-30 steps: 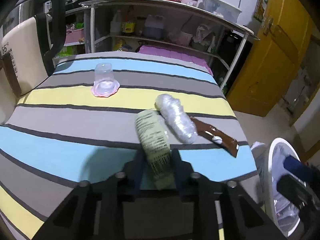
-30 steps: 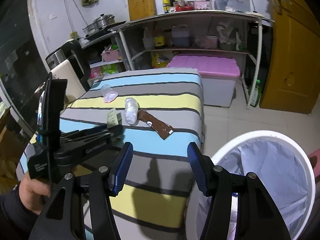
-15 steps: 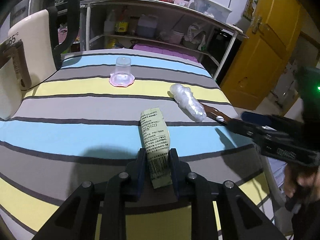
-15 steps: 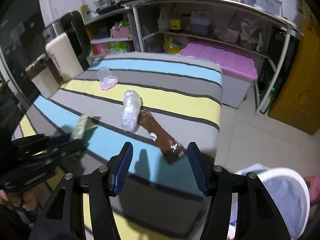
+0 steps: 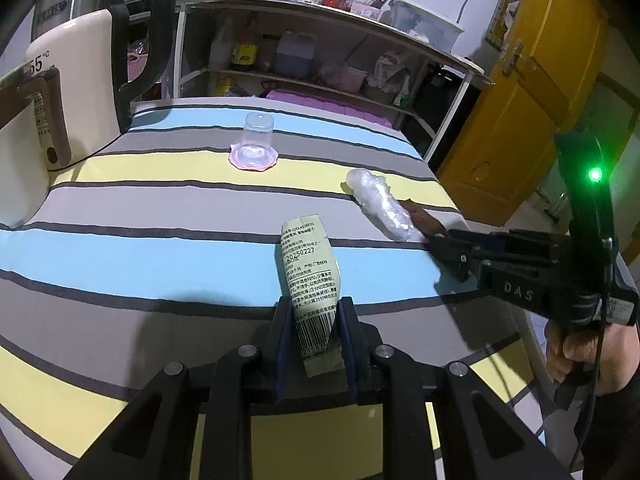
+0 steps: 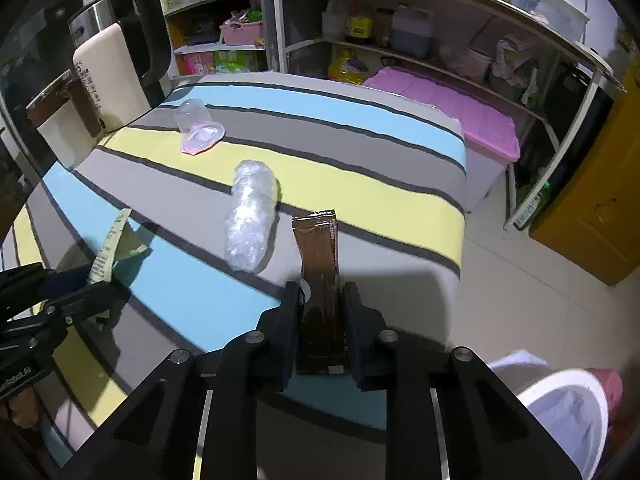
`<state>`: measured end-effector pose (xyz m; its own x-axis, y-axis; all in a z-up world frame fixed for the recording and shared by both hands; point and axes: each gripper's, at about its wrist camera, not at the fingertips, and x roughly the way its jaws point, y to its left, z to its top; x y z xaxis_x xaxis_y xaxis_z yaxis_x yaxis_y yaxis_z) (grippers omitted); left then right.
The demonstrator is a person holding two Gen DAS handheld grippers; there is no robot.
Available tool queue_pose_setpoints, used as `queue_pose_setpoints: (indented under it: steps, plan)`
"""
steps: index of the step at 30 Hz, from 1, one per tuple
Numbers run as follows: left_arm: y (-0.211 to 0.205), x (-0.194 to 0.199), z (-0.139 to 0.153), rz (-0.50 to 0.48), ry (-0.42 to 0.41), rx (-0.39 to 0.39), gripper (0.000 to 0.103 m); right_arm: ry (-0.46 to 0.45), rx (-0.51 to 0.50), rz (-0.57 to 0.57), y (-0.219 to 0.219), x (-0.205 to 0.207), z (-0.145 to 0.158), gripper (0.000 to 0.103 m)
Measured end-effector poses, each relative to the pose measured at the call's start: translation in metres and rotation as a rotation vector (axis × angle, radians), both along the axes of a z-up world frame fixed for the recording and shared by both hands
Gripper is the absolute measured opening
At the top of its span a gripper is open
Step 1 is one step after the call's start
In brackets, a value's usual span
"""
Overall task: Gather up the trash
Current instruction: 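Carry both wrappers over the bin and open both tools to drop them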
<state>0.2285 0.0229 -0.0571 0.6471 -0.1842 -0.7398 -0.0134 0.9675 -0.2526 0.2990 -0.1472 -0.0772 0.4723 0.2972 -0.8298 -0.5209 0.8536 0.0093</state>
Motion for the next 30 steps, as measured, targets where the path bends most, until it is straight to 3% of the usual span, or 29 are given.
queue_pose_setpoints:
  steps: [15,30]
  plan:
    - [-0.02,-0.054,0.028,-0.055,-0.1,0.028,0.023,-0.032,0.162,-0.082,-0.021,-0.089,0.033,0.022]
    - [-0.032,-0.11,0.049,-0.073,-0.151,0.033,0.023,-0.085,0.26,-0.102,-0.034,-0.166,0.061,0.022]
